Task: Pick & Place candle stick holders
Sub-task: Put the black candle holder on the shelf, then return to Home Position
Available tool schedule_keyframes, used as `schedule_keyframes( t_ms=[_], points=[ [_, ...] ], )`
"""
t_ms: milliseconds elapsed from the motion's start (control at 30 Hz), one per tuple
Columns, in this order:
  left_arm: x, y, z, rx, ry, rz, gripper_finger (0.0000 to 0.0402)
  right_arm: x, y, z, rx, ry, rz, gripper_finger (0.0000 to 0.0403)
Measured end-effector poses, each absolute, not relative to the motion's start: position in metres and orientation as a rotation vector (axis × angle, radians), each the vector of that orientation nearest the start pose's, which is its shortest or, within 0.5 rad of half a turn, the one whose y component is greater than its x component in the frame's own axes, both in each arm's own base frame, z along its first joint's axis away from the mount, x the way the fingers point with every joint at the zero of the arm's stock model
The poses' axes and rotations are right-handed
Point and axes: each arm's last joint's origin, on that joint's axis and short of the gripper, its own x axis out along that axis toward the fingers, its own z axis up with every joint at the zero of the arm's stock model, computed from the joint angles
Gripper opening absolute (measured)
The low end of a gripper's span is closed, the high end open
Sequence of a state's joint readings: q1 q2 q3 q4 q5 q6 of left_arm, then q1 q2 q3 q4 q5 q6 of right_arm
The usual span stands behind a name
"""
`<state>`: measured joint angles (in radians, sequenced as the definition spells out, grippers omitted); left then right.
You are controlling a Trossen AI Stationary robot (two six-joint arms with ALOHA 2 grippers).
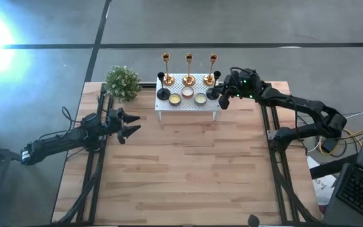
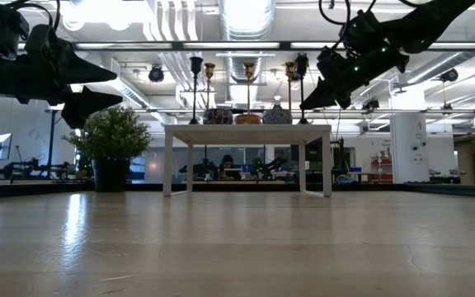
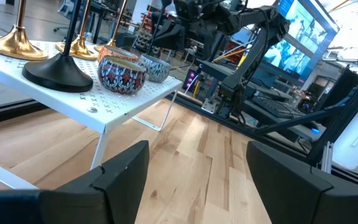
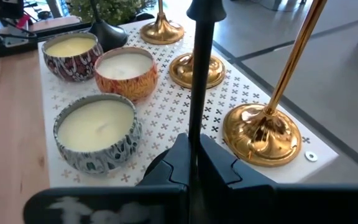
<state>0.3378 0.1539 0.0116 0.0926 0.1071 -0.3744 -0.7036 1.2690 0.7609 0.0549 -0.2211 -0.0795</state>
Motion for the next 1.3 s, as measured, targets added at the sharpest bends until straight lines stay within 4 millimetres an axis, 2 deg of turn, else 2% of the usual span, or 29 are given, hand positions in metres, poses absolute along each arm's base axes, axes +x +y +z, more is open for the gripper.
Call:
schedule_keyframes(
  t_ms=[433, 567, 1033, 1300],
  points=[
    [0.102, 0.032, 0.164, -0.383, 0.005, 0.237, 0.0275, 0.21, -0.173, 0.247, 0.113, 0.418, -0.466, 0.0009],
    [0.102, 0.032, 0.164, -0.383, 0.005, 0.237, 0.0275, 0.211, -0.173, 0.249, 0.109, 0.397, -0.473, 0.0023],
    [0.102, 0.032, 0.164, -0.383, 0.005, 0.237, 0.0275, 0.21, -0.174, 0.251, 0.198, 0.363, -0.537, 0.0143],
    [0.102, 0.032, 0.164, -0.384, 0.005, 0.237, 0.0275, 0.188, -0.162, 0.257, 0.198, 0.491, -0.685, 0.0206]
  ],
)
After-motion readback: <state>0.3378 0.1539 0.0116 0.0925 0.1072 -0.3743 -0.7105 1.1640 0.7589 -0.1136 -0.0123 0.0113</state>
